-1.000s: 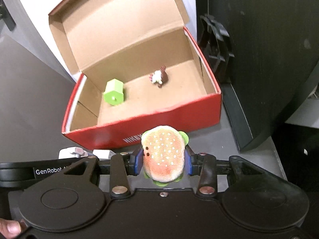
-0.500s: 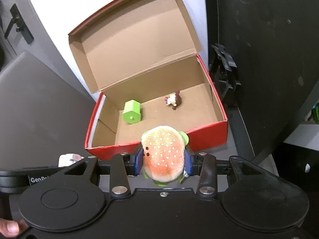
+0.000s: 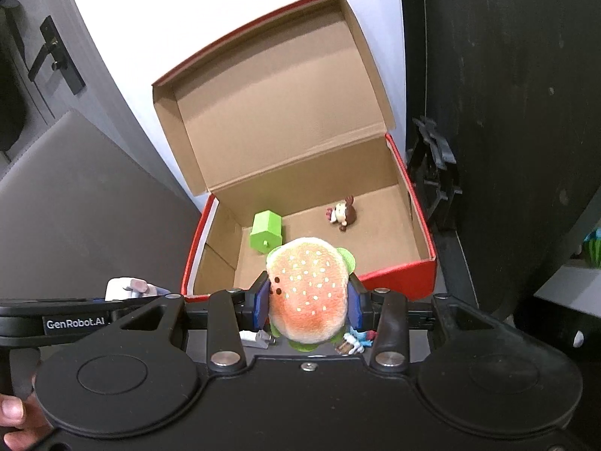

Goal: Organize objects
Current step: 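Carry the white cube and the hamburger plush up and over into the shoebox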

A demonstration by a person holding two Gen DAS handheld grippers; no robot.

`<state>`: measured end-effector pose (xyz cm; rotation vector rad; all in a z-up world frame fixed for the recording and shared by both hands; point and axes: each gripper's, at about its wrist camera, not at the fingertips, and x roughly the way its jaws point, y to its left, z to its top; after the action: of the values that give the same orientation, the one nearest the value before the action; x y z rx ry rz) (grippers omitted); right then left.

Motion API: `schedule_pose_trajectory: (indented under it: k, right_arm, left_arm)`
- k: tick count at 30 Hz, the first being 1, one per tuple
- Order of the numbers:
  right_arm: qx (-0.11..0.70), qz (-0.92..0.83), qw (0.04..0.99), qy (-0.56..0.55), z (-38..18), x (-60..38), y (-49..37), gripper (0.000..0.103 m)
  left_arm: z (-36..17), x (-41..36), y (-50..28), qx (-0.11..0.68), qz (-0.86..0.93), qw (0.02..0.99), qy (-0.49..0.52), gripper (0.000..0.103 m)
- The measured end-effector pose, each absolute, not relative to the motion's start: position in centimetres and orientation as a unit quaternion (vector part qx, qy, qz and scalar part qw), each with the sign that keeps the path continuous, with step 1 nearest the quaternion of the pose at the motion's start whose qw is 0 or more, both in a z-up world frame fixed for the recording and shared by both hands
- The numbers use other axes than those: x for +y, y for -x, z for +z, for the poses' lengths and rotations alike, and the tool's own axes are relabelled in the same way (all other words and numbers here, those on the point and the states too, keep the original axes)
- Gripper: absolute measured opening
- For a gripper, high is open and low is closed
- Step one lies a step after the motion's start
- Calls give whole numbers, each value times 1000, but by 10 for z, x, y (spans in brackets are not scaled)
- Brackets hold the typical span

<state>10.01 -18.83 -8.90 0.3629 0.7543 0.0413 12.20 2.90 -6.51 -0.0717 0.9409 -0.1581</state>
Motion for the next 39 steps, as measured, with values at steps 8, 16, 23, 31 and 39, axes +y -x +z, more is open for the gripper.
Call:
schedule_pose_trajectory:
  k: [8, 16, 23, 31, 39]
  right_arm:
    - [358, 36, 918, -170, -79, -198, -109, 40]
    - [355, 56, 921, -148, -74, -200, -122, 40]
    - [358, 66, 921, -139, -74, -203, -139, 40]
    - [369, 74, 918, -126, -78, -204, -161, 40]
    - [385, 81, 911, -125, -86, -208, -188, 40]
  left_arm:
    - [-51, 31, -125, 438, -79, 895, 22, 43]
    - [-46, 34, -131, 431, -79, 899, 20, 43]
    - [-52, 33, -141, 436, -80, 896, 20, 43]
    - [-65, 35, -159, 451, -78, 889, 28, 43]
    - [-77, 40, -184, 461, -64, 885, 29, 43]
